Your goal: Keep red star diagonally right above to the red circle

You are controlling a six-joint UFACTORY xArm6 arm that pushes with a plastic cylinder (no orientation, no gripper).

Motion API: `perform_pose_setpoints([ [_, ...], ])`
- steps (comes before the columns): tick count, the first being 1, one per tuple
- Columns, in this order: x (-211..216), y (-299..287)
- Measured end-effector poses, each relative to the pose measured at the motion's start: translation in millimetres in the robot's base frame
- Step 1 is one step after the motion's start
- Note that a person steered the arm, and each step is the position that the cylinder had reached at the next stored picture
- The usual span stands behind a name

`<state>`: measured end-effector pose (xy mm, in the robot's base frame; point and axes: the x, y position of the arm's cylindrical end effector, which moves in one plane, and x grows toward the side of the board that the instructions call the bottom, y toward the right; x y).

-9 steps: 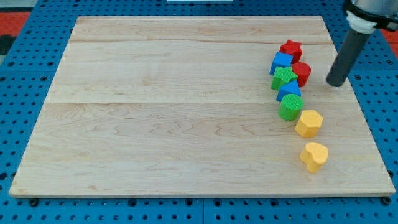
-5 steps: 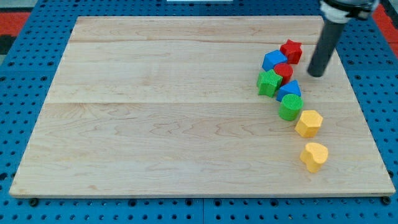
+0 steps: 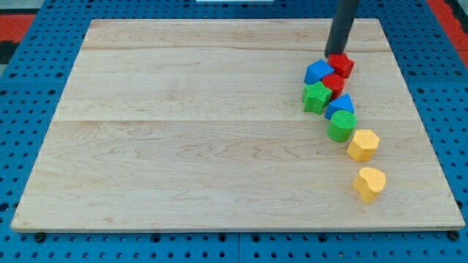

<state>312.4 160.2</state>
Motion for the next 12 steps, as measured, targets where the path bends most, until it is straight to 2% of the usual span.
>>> perform_pose_setpoints([
  [2,26,-30],
  [4,-21,10],
  [5,-13,31],
  [7,65,19],
  [9,113,22],
  [10,121,21],
  [11,105,22],
  [12,62,23],
])
